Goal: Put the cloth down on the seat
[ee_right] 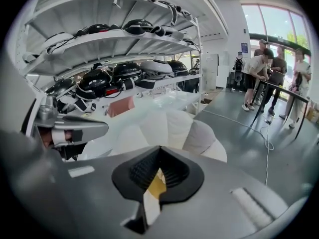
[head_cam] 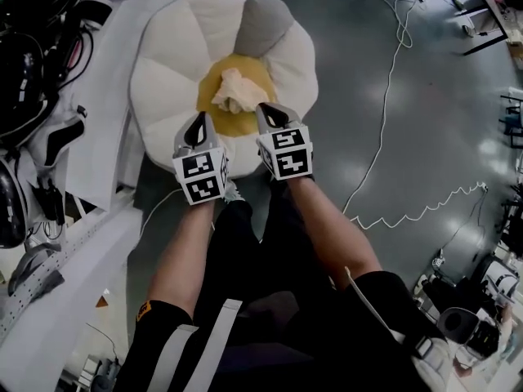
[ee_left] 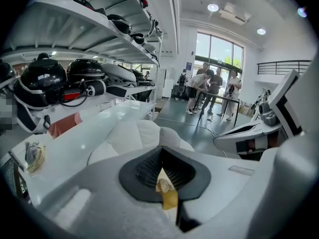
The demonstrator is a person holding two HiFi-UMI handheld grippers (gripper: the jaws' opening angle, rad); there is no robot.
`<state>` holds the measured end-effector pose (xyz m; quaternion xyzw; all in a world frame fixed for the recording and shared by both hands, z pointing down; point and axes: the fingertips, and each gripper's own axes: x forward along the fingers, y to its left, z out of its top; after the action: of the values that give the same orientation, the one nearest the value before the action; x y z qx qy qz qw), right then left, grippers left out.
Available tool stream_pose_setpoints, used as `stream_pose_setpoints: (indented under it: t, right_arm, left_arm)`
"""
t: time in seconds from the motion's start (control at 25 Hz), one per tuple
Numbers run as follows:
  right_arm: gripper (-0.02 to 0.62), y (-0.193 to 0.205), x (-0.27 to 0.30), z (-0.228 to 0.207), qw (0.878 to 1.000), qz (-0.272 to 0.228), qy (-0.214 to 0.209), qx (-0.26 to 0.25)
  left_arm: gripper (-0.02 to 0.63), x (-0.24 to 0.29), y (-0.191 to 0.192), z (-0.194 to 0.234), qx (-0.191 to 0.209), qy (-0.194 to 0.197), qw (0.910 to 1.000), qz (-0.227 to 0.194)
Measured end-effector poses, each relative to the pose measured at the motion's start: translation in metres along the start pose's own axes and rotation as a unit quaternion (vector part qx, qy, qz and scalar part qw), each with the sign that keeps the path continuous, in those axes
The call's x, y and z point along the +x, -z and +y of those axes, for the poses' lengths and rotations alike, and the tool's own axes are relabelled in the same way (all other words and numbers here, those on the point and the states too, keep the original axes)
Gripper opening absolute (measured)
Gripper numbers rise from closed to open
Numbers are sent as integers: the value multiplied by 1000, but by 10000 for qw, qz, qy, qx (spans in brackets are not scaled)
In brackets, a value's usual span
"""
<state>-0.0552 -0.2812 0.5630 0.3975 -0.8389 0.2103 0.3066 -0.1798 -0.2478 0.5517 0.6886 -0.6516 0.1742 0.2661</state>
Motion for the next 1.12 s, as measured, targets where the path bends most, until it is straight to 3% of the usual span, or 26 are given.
stream_pose_setpoints:
  t: [0.48,0.72,1.12]
  right_arm:
    - [0,-19,-96,43,9993,-191,196,258]
    - [0,-14,-128,48,9993,-306,89,176]
    - [0,-20,-225,30,9974,-654,-292,-116]
  left_arm:
    - [0,-89,-22,-19,123,201,9997,-94]
    - [1,-120,-25,-49,264,346,9988,-222]
    - [0,-190,-51,-126,208,201,9979,-581]
